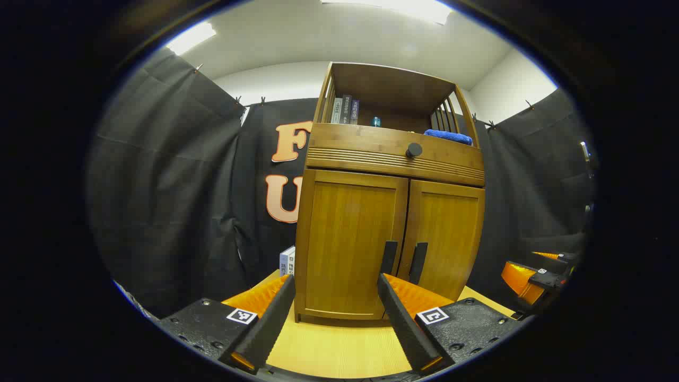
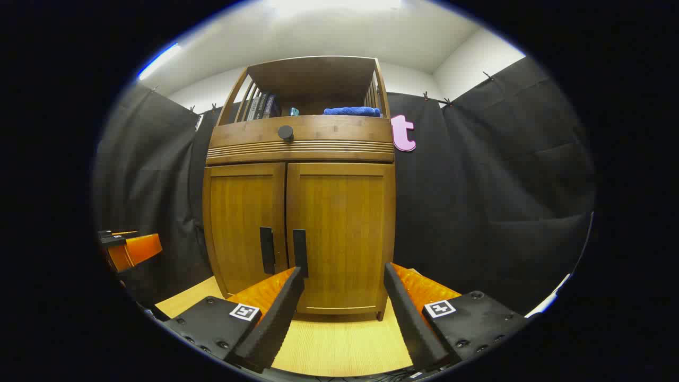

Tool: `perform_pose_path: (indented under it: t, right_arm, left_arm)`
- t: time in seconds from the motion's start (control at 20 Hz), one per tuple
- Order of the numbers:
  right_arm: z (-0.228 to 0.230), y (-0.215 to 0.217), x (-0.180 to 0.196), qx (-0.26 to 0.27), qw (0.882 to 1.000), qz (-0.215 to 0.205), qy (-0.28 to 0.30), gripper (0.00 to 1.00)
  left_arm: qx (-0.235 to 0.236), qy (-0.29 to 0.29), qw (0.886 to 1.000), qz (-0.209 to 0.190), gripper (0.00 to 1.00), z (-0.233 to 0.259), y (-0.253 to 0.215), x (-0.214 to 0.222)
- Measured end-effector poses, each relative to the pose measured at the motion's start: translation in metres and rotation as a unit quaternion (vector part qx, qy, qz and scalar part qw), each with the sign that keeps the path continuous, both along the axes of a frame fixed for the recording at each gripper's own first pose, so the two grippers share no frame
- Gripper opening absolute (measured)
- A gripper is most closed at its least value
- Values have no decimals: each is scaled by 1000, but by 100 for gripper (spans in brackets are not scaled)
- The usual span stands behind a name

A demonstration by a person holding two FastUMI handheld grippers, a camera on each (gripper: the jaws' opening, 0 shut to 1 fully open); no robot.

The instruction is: Open the right door of the double-door shoe cabinet with the right hand, and open the left door with the left hand.

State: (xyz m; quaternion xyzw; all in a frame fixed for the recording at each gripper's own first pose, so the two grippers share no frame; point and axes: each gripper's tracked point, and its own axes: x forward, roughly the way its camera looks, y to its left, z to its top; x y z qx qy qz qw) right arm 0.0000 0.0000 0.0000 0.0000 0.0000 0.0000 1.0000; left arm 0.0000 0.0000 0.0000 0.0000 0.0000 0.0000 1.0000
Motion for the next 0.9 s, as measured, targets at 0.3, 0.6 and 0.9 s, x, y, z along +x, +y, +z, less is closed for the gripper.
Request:
perform_pose_path:
  t: [0.3, 0.6, 0.9]
  right_arm:
    - [0, 3, -3, 1, 1000, -3, 1, 98]
    - [1, 4, -5, -1, 1000, -12, -2, 100]
    - [-3, 8, -4, -2, 1000, -14, 2, 94]
  left_arm:
    - [1, 0, 1000, 3, 92, 0, 3, -2]
    - [-2, -2, 1000, 3, 95, 0, 4, -1]
    - [-1, 5, 1000, 5, 92, -2, 5, -3]
